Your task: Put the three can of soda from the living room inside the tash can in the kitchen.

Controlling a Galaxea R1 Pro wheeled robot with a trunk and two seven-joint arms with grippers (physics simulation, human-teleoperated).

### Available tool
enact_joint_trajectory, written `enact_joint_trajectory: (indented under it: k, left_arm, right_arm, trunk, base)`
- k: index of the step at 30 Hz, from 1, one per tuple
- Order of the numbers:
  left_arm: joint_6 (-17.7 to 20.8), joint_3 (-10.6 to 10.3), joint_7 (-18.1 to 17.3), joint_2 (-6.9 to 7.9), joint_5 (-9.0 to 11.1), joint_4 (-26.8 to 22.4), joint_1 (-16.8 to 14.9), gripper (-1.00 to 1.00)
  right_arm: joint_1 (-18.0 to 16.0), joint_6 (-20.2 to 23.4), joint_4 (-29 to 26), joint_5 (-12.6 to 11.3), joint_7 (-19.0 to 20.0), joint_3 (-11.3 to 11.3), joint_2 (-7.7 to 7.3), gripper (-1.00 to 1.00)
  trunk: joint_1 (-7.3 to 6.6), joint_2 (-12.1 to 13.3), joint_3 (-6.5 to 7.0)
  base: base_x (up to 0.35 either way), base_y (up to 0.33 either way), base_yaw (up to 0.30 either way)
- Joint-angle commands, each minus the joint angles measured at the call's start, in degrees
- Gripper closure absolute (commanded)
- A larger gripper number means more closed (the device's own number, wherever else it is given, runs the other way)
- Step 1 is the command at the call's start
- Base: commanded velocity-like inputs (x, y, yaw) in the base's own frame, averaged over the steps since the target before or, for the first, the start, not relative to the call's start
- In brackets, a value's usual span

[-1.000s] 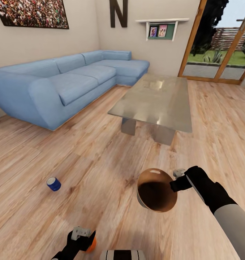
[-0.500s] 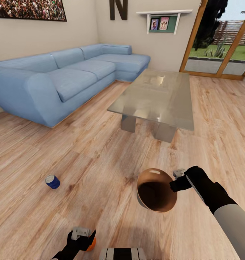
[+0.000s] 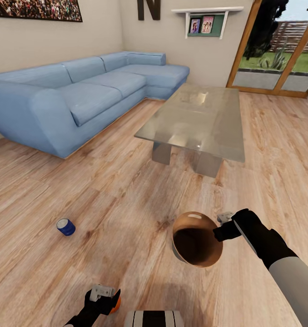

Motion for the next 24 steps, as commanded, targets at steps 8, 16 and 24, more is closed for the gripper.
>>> enact_joint_trajectory:
  k: [8,16,24]
  left_arm:
    - [0.0,-0.1,-0.1,0.05,0.0,0.0,0.0,-1.00]
    - [0.1,-0.1,-0.1,0.09,0.0,-0.1,0.0,-1.00]
    - [0.1,-0.2,-0.2,0.09,-0.1,-0.1,0.0,-1.00]
  right_arm:
    - [-0.1,0.3,0.0,-1.5,0.2,-0.1,-0.01,1.00]
    - [-0.1,0.3,0.0,-1.4,0.2,-0.1,-0.06,1.00]
    - [-0.2,0.3,0.0,-1.5,0.2,-0.1,-0.02,1.00]
  trunk:
    - [0.12,-0.1,-1.10]
    - [0.12,-0.1,-1.10]
    - [0.25,-0.1,-2.21]
  base:
    - [0.000,0.000,0.000]
    - [0.000,0.000,0.000]
    - [0.000,0.000,0.000]
